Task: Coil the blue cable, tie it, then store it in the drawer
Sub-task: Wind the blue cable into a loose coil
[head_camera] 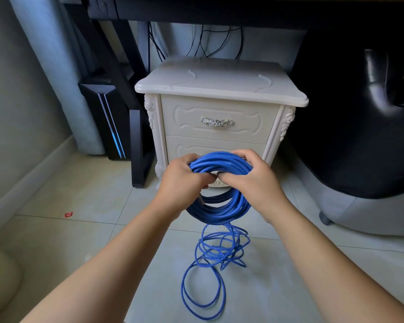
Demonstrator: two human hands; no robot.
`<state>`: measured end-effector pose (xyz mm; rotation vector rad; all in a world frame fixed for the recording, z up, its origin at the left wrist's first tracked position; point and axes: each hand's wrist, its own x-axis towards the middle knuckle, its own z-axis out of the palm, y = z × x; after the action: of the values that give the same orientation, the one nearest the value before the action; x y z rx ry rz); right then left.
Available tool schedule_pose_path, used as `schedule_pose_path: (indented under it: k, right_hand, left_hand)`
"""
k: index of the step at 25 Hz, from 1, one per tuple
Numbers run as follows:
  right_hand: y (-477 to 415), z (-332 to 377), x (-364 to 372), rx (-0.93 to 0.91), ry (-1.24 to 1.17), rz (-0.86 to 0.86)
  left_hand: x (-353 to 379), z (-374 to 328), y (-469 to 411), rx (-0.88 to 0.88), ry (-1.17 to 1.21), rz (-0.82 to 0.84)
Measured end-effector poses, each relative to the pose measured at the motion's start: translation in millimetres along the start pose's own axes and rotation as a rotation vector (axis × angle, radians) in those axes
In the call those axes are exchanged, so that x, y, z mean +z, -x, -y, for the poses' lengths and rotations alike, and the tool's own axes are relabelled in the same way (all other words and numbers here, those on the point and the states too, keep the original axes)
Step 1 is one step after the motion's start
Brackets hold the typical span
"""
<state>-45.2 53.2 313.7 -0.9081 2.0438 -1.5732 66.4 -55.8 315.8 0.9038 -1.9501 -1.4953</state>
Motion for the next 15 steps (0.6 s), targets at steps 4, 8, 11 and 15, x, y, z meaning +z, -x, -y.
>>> schedule_pose_path:
  k: [4, 8, 11, 15]
  right_hand:
    - [2, -8, 0, 0.193, -0.319, 0.138]
    - [8, -17, 22, 0.224, -0.457, 0.152]
    - [7, -17, 26, 0.242, -0.551, 0.046]
    - [1, -21, 22, 0.214, -0.484, -0.079]
  left_hand:
    - [-2, 0, -4, -0.172, 0.374, -0.080]
    - [2, 1, -1, -0.298, 0.670, -0.135]
    - [10, 2, 4, -0.340, 0.761, -0.110]
    - [15, 10, 6, -0.404, 0.643, -0.029]
